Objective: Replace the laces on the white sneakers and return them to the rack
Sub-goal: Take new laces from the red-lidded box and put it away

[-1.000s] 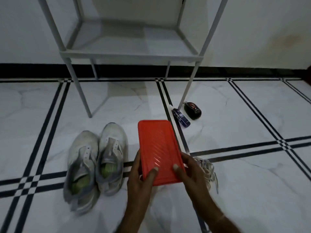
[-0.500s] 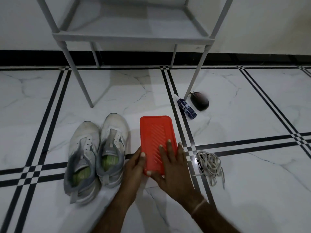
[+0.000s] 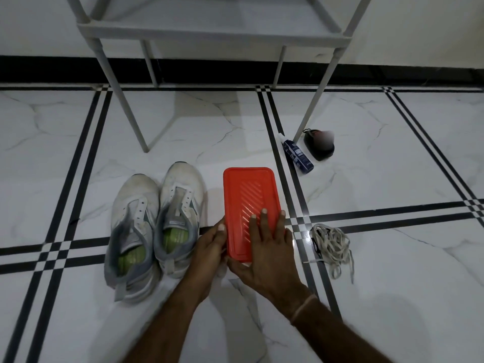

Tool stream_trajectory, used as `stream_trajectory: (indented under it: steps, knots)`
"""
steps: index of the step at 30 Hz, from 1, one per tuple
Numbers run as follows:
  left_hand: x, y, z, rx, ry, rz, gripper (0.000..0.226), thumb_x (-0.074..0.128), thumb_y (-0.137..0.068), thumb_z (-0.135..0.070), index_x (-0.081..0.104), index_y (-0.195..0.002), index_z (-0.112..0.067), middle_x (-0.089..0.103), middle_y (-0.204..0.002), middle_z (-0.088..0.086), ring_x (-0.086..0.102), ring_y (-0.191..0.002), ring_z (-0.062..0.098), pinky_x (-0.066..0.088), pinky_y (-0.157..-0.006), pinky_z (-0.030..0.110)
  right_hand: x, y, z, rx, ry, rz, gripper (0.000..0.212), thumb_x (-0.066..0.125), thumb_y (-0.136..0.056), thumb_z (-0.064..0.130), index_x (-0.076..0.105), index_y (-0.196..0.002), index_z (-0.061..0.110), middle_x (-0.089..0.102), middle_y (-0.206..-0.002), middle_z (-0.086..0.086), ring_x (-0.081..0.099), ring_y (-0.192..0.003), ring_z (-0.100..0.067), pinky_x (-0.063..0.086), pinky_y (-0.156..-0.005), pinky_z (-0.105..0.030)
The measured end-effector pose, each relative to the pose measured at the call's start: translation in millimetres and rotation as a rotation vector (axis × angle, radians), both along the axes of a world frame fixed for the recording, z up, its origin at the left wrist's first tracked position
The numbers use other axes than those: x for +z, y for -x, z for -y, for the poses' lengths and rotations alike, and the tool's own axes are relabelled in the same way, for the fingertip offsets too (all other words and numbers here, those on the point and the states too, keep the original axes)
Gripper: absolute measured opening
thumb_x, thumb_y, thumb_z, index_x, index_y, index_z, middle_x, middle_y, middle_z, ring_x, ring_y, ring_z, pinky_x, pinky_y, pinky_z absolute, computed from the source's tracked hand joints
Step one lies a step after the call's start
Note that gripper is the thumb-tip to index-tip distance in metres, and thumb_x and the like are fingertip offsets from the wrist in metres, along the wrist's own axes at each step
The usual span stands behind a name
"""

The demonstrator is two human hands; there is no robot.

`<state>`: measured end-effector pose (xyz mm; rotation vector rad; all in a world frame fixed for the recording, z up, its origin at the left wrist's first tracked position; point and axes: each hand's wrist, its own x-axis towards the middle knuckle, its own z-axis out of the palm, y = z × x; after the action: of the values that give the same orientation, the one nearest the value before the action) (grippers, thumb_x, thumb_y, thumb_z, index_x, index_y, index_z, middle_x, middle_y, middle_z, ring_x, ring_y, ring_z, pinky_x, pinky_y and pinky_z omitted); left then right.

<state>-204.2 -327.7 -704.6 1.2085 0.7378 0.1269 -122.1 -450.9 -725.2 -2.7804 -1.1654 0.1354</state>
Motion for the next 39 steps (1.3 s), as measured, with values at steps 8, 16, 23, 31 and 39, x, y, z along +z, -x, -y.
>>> stream_trajectory:
  steps: [8,16,23,31,39]
  knots:
    - [0,2,-2,0.0,0.028,-0.001,0.038,0.034,-0.108,-0.043,0.059,-0.134,-0.034,0.075,-0.116,-0.01,0.072,-0.104,0.006,0.056,-0.072,0.015,-1,5,-1,-0.006,-0.02,-0.006,0.1,0.035,-0.086,0.081,0.033,-0.155,0.008,0.027,-0.164,-0.022,0.019,-0.148,-0.056,0.037,-0.105,-0.074]
    - [6,1,-5,-0.018,-0.046,0.027,0.031,0.046,-0.105,-0.035,0.061,-0.132,-0.032,0.074,-0.118,-0.01,0.071,-0.107,0.007,0.057,-0.078,0.018,22,-1,-4,-0.051,-0.12,-0.222,0.094,0.005,-0.089,0.084,0.031,-0.157,0.025,0.032,-0.165,-0.011,0.029,-0.148,-0.047,0.045,-0.107,-0.061]
    - [-12,2,2,0.103,-0.266,-0.011,0.034,0.061,-0.098,-0.008,0.068,-0.131,-0.015,0.076,-0.116,-0.004,0.071,-0.109,0.012,0.058,-0.096,0.038,64,-5,34,-0.344,-0.884,-0.315,0.038,0.035,-0.107,0.048,0.061,-0.126,0.027,0.069,-0.085,0.015,0.068,-0.078,-0.001,0.05,-0.064,-0.009]
    - [-17,6,3,0.195,-0.395,-0.111,0.027,0.062,-0.095,-0.002,0.073,-0.117,-0.015,0.076,-0.088,0.0,0.059,-0.065,-0.005,0.051,-0.066,0.016,22,-21,71,-1.013,-1.386,-0.945,0.036,0.039,-0.11,0.035,0.059,-0.135,0.019,0.072,-0.123,-0.013,0.073,-0.105,-0.031,0.063,-0.07,-0.038]
    - [-19,14,-1,0.168,-0.645,-0.218,0.046,0.062,-0.096,-0.003,0.057,-0.141,-0.009,0.072,-0.117,0.008,0.07,-0.101,0.024,0.056,-0.095,0.042,-33,-34,84,-0.908,-0.854,-0.735,0.021,0.062,-0.1,0.025,0.068,-0.109,0.007,0.074,-0.094,-0.016,0.07,-0.072,-0.023,0.058,-0.056,-0.028]
